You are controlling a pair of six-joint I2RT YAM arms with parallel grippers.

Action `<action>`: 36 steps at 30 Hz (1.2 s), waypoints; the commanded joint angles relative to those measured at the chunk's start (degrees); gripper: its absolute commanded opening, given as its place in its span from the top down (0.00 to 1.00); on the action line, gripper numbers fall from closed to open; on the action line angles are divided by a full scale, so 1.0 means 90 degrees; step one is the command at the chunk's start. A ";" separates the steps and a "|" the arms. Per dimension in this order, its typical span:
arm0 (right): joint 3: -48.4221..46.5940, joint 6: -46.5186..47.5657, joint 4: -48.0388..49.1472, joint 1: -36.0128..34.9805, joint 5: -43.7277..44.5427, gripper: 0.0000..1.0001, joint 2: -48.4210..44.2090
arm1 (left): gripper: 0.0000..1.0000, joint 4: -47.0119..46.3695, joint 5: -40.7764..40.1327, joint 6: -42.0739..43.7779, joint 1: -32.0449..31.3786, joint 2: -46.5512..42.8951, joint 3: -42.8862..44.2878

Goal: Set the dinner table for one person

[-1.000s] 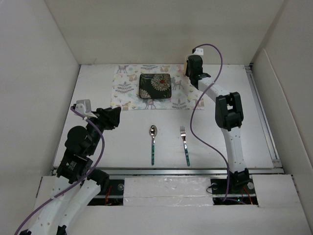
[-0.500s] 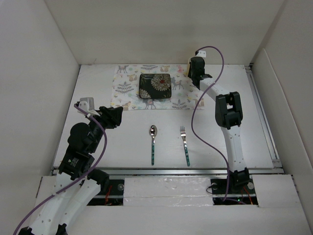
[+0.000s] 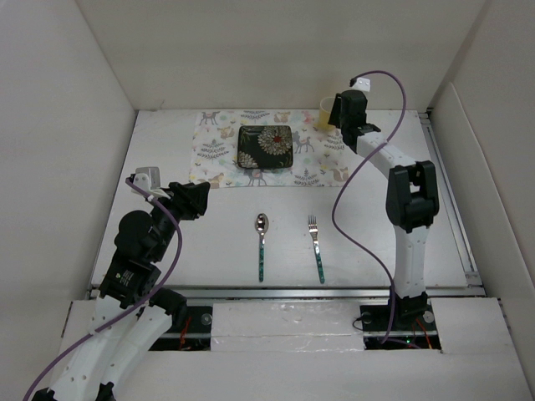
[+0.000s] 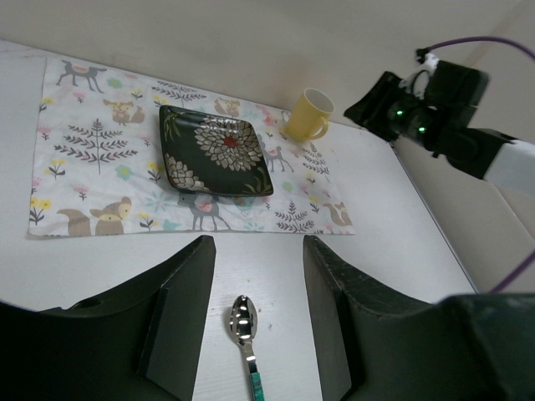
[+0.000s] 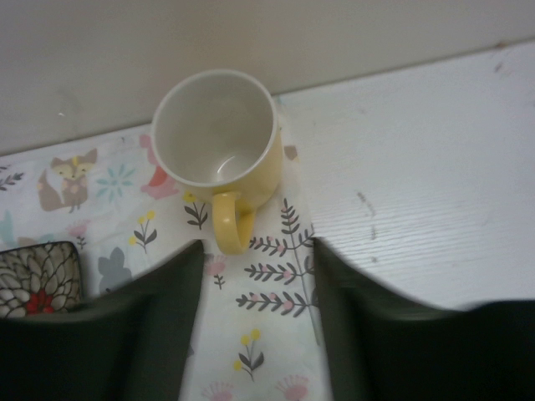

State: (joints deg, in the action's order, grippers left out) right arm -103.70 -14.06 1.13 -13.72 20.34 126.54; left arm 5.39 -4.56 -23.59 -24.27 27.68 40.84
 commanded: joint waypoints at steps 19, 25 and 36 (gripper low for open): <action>0.5399 -0.3494 -0.1471 -0.6559 0.2076 0.69 -0.4442 | 0.80 -0.0189 0.0008 -0.0083 0.0041 -0.0419 0.0091; 0.4913 -0.4246 -0.1609 -0.7011 0.1881 0.38 -0.3368 | 0.73 -0.0228 0.0018 -0.0083 -0.0018 -0.0488 0.0072; 0.4609 -0.4599 -0.1395 -0.6796 0.1881 0.90 -0.2059 | 0.72 -0.0169 -0.0001 -0.0064 -0.0135 -0.0498 0.0091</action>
State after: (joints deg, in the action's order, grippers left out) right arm -60.77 -53.36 -11.57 -75.48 35.99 105.71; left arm 5.85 -4.67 -24.36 -25.19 23.77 40.84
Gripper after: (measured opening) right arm 0.180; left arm 0.274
